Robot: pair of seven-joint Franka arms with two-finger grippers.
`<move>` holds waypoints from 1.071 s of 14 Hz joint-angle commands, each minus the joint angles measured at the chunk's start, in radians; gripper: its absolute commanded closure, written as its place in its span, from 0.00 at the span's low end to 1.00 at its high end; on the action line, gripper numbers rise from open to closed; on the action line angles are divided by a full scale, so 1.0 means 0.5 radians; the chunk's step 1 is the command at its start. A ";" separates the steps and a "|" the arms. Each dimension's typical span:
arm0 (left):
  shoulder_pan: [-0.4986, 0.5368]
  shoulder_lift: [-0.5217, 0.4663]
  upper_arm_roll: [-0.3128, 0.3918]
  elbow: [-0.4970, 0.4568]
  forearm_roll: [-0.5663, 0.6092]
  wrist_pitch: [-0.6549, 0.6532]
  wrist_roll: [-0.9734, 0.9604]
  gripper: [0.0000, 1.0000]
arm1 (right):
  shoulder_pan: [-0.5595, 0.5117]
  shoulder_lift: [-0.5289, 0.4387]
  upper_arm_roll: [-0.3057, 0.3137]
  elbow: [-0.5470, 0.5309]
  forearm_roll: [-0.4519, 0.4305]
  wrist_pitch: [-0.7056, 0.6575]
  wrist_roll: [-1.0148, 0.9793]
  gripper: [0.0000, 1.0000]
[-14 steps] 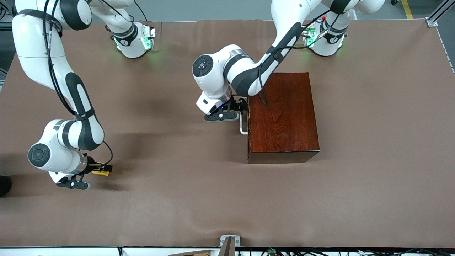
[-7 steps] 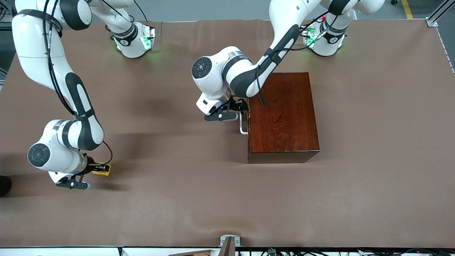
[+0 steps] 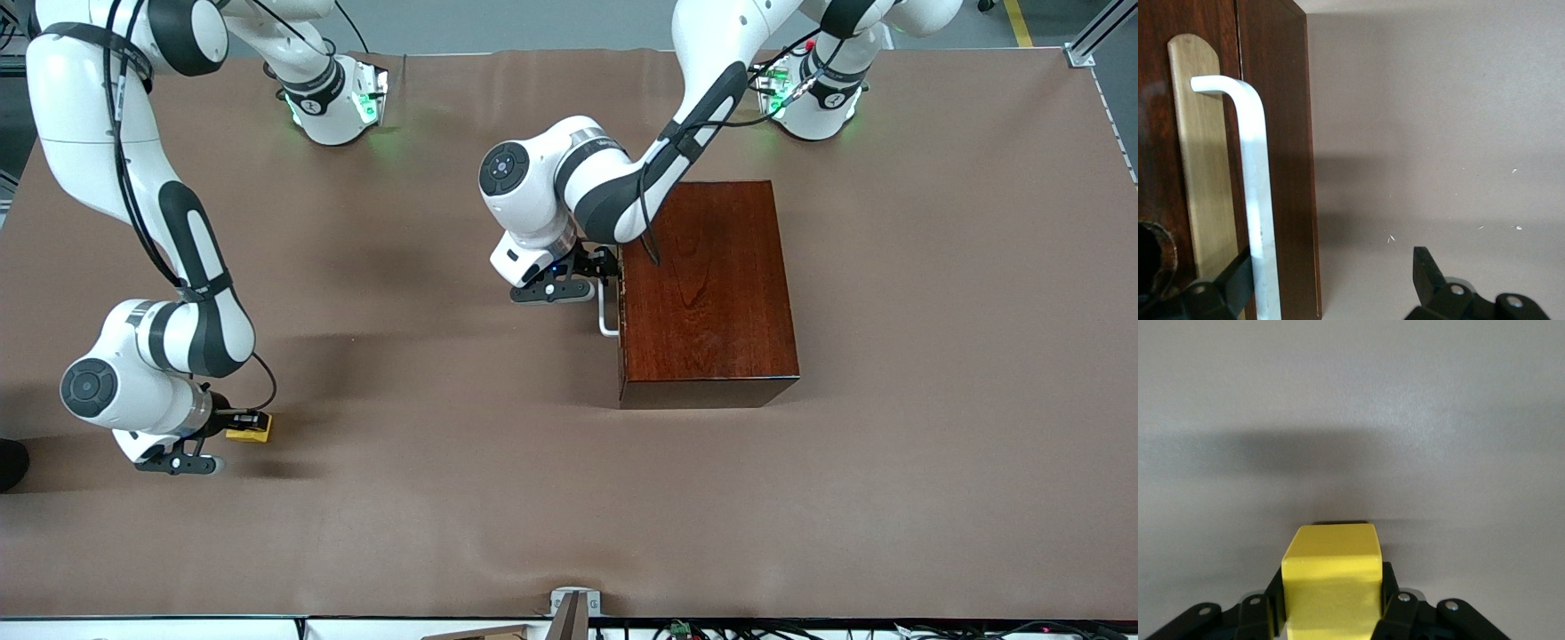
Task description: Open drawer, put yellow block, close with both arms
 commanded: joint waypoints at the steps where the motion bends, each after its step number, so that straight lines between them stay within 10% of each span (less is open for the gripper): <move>1: -0.024 0.027 0.005 0.052 0.039 0.081 -0.019 0.00 | -0.002 -0.007 0.028 0.127 -0.030 -0.022 -0.023 1.00; 15: -0.027 0.036 -0.013 0.058 -0.050 0.391 -0.062 0.00 | -0.091 -0.172 -0.022 0.158 -0.147 -0.138 -0.075 1.00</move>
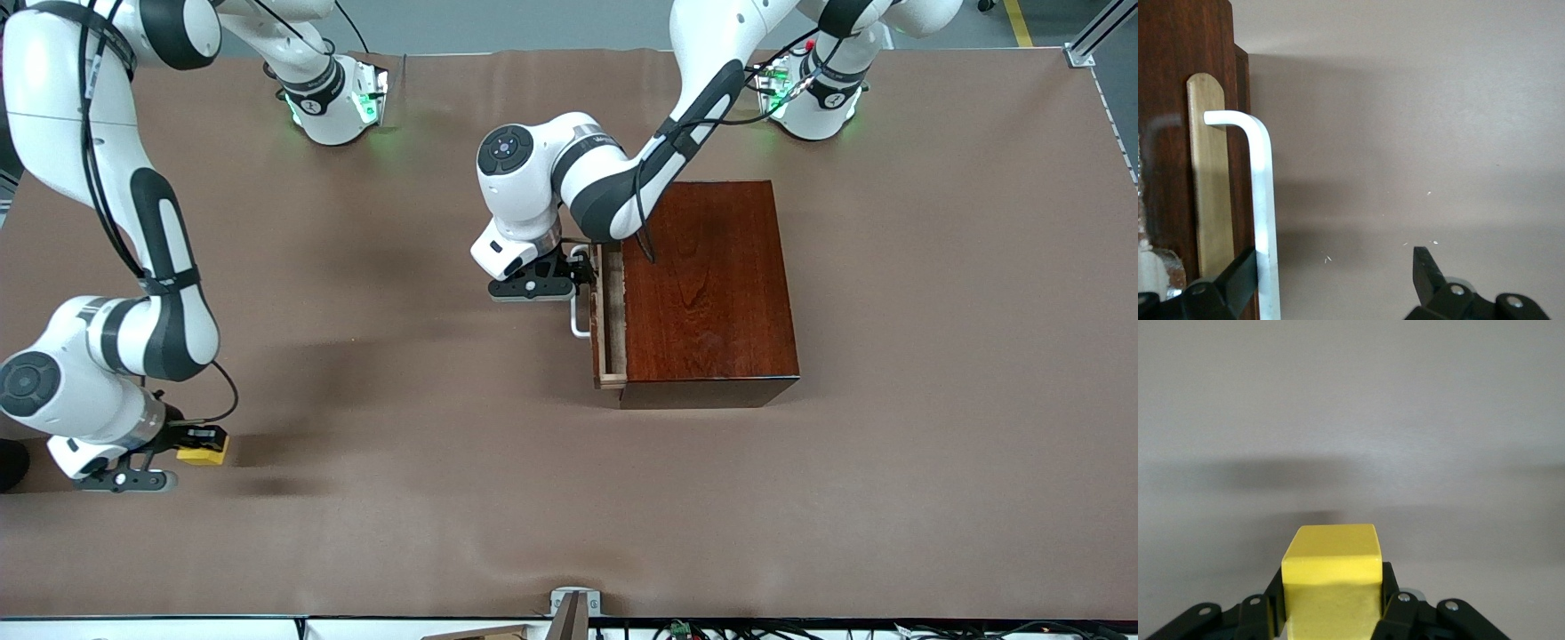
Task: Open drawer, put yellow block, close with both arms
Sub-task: 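Pull the drawer open with the left gripper while the right lifts the cube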
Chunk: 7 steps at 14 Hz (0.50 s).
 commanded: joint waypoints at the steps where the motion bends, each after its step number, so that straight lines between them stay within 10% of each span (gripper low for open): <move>1: -0.016 0.036 -0.003 0.055 -0.037 0.036 -0.027 0.00 | -0.052 -0.090 0.031 -0.028 -0.040 -0.065 -0.018 1.00; 7: -0.019 0.061 -0.009 0.055 -0.123 0.116 -0.033 0.00 | -0.031 -0.112 0.074 0.018 -0.006 -0.046 -0.021 1.00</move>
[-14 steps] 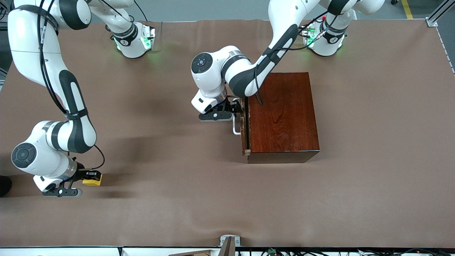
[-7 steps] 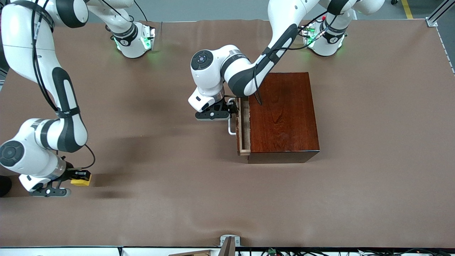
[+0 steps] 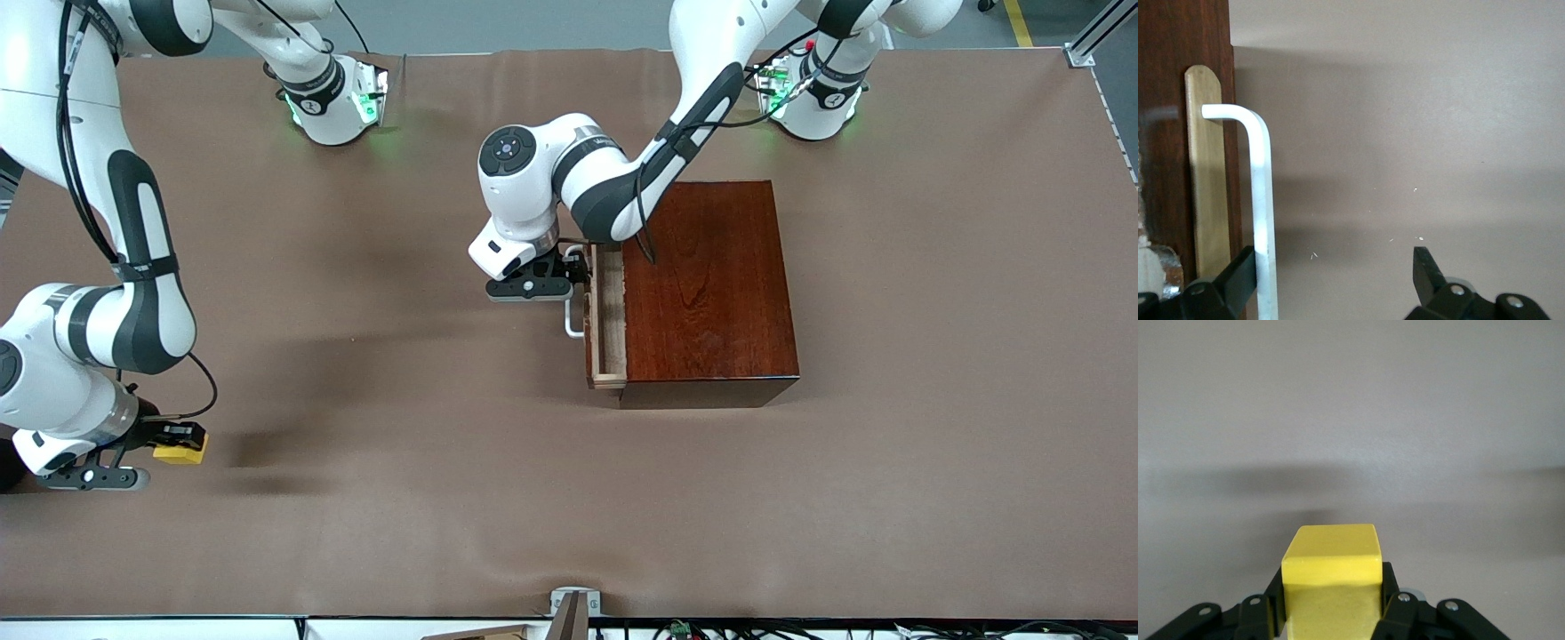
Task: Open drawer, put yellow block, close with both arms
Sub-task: 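Pull the drawer open with the left gripper while the right lifts the cube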
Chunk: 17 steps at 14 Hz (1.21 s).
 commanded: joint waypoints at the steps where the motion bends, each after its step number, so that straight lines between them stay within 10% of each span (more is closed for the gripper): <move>1: -0.019 0.053 -0.007 0.055 -0.083 0.071 -0.032 0.00 | -0.014 -0.046 0.067 0.013 -0.006 -0.029 -0.016 1.00; 17: -0.098 0.099 -0.007 0.055 -0.307 0.494 -0.130 0.00 | 0.016 -0.172 0.223 0.013 -0.009 -0.149 -0.884 1.00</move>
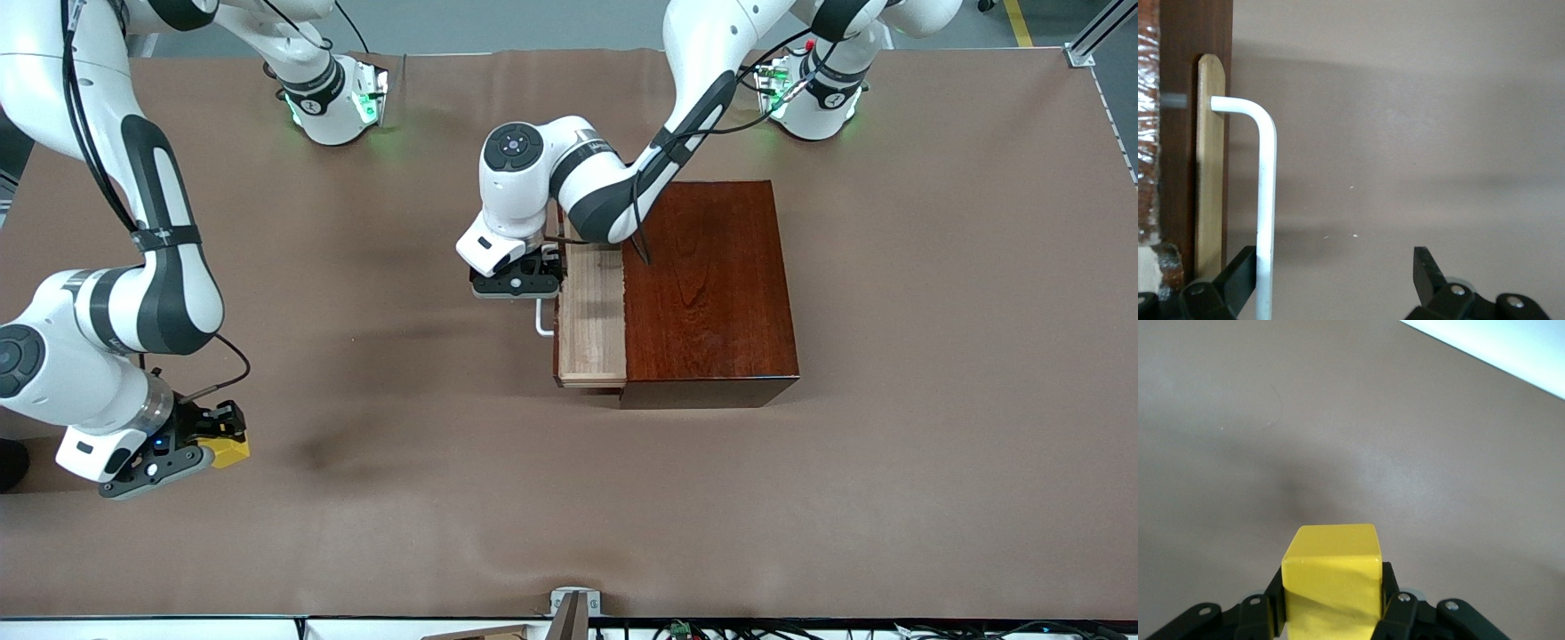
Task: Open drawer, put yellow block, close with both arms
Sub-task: 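Pull the drawer open with the left gripper while the right lifts the cube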
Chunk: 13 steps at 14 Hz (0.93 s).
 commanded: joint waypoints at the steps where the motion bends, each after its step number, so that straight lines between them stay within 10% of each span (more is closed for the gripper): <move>1: -0.073 0.068 -0.013 0.065 -0.130 0.185 -0.066 0.00 | -0.018 -0.048 0.010 -0.026 -0.009 0.039 -0.209 1.00; 13: -0.079 0.025 -0.013 0.071 -0.139 0.250 -0.164 0.00 | -0.036 -0.134 0.010 -0.033 -0.009 -0.034 -0.400 1.00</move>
